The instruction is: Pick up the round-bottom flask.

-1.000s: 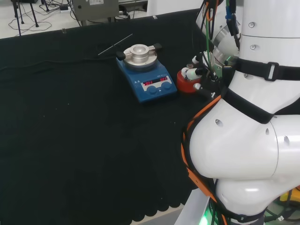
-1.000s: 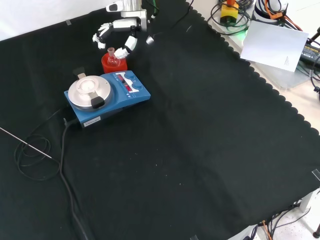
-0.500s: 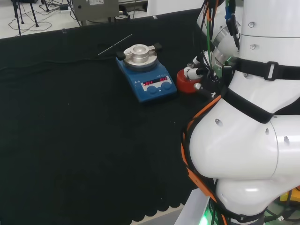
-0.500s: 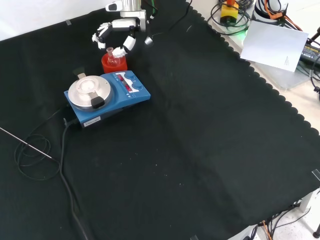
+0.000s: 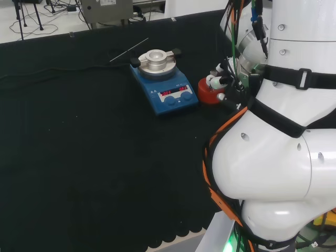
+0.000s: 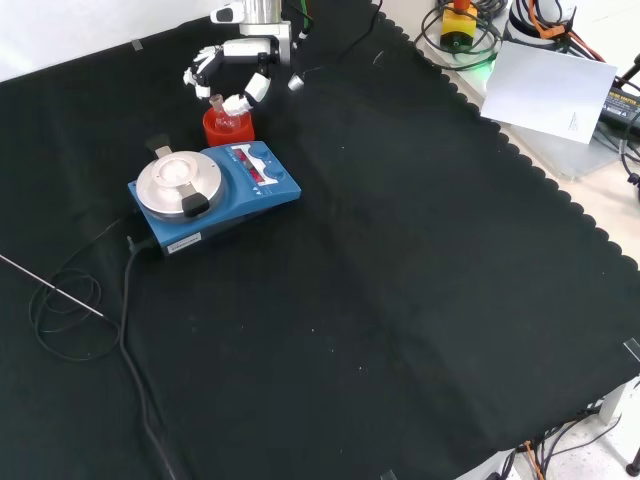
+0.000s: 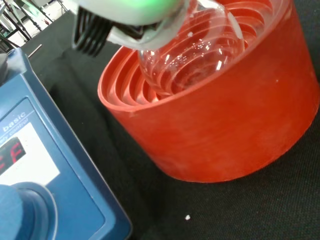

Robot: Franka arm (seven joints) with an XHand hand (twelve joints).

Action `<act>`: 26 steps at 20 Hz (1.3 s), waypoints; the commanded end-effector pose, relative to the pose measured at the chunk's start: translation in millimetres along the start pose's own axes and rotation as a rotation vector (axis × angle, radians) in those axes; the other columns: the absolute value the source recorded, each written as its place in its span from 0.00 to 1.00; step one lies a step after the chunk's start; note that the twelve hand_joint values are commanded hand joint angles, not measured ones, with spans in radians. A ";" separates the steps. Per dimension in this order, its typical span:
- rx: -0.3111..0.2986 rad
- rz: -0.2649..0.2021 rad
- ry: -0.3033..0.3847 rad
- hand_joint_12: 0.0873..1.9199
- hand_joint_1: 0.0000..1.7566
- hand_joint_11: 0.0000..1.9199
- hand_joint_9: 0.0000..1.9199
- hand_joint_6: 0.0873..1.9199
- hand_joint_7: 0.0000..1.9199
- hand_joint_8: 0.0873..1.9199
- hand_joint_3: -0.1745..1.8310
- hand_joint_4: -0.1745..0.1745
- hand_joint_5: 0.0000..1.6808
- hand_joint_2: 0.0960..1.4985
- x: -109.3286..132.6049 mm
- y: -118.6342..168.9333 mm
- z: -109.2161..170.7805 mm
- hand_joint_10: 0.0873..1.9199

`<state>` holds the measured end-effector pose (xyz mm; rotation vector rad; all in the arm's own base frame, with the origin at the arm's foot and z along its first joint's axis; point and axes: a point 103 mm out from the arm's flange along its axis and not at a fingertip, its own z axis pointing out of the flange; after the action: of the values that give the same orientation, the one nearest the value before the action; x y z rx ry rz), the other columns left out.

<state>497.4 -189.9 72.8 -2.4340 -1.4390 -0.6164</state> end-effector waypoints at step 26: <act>0.017 -0.047 -0.013 0.70 0.59 0.07 0.30 0.46 0.18 0.32 0.25 0.61 0.57 0.56 12.3 1.5 -1.1 0.32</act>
<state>501.3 -183.3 77.0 -2.4094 -1.4911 -0.6119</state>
